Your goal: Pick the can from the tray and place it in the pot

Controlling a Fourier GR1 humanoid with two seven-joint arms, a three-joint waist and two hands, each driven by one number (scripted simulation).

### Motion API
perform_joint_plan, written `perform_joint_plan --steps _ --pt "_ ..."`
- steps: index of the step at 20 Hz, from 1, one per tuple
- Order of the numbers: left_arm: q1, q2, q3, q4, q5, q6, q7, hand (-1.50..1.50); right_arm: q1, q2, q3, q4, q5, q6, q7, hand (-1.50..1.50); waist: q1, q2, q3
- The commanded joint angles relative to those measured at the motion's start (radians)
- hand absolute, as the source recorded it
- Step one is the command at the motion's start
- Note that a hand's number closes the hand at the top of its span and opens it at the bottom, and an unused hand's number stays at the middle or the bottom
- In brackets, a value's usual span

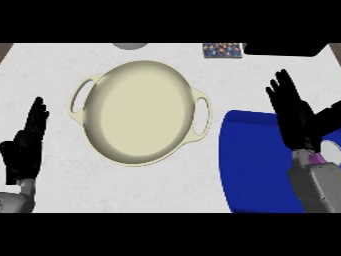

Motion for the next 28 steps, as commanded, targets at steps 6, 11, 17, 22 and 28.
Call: perform_joint_plan --steps 6,11,17,22,28 --pt "-0.079 -0.068 -0.047 -0.155 0.11 -0.105 0.182 0.0 -0.013 -0.135 -0.141 0.045 -0.158 0.326 -0.106 -1.5 -0.039 -0.015 0.017" --pt "-0.031 -0.121 -0.081 -0.144 0.121 -0.086 0.177 0.0 0.13 -0.321 -0.121 0.019 0.327 -0.014 -0.343 -1.5 -0.086 -0.022 0.017" --pt "-0.035 -0.108 -0.09 -0.286 0.13 -0.051 0.323 0.0 0.414 -0.449 -0.169 -0.279 0.357 0.031 -0.352 -1.5 -0.073 -0.028 0.014" --pt "-0.004 -0.081 -0.076 -0.308 0.121 -0.076 0.31 0.0 0.55 -0.602 -0.25 -0.446 0.401 0.088 -0.123 -1.5 -0.059 -0.025 0.012" --pt "-0.019 -0.118 -0.103 -0.292 0.095 -0.057 0.314 0.0 0.587 -0.796 -0.324 -0.605 0.325 0.301 0.178 -1.5 -0.053 -0.022 0.011"
